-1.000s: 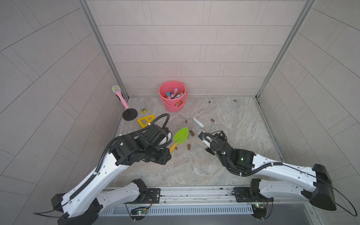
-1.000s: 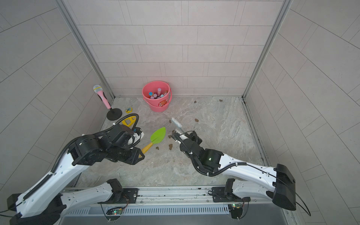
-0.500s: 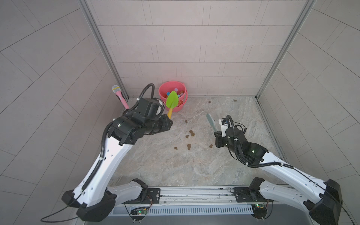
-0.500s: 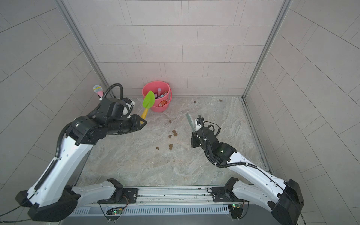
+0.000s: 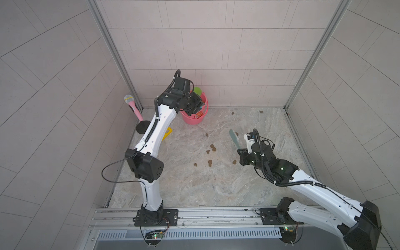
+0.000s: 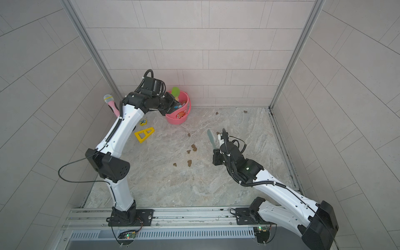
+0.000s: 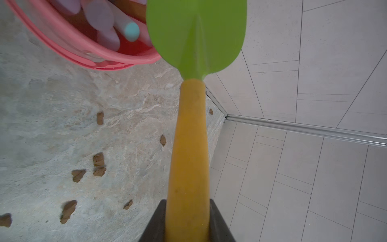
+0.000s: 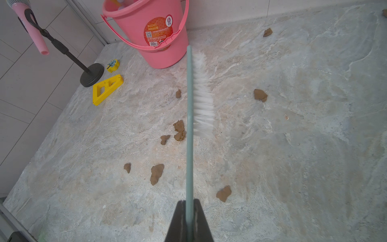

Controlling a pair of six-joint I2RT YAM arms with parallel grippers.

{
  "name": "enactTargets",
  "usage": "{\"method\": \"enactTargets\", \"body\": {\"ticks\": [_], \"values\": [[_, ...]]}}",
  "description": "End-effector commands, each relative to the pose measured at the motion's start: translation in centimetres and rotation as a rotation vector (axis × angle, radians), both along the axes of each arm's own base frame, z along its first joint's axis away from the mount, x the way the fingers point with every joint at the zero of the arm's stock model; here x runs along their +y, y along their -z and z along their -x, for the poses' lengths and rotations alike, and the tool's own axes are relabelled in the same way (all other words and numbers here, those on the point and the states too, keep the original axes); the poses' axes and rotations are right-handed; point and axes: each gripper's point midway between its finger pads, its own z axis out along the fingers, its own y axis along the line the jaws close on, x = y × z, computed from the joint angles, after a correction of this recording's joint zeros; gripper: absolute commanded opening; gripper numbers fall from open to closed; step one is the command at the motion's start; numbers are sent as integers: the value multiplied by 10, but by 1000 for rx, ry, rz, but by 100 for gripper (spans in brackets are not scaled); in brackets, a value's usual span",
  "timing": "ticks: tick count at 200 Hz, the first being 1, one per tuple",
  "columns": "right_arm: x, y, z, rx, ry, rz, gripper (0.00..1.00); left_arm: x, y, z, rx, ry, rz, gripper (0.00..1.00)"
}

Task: Brush the soil off the hand trowel and place it into the bucket
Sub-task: Place the hand trowel in the bucket.

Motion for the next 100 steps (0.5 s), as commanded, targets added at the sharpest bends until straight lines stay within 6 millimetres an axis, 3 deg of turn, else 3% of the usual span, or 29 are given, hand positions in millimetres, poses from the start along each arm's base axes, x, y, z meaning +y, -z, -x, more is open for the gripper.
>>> {"method": "enactTargets", "body": {"ticks": [1,31,100], "values": [[3,-21,-6,-19,1,-48,0,-26,5,-21,95,20,176,0],[1,-27,-9,-19,-10,-42,0,-45,15,-59,93,0,288,0],[3,-23,-13,-7,-23,-16,0,-33,54,-102,145,-140,331,0]]}}
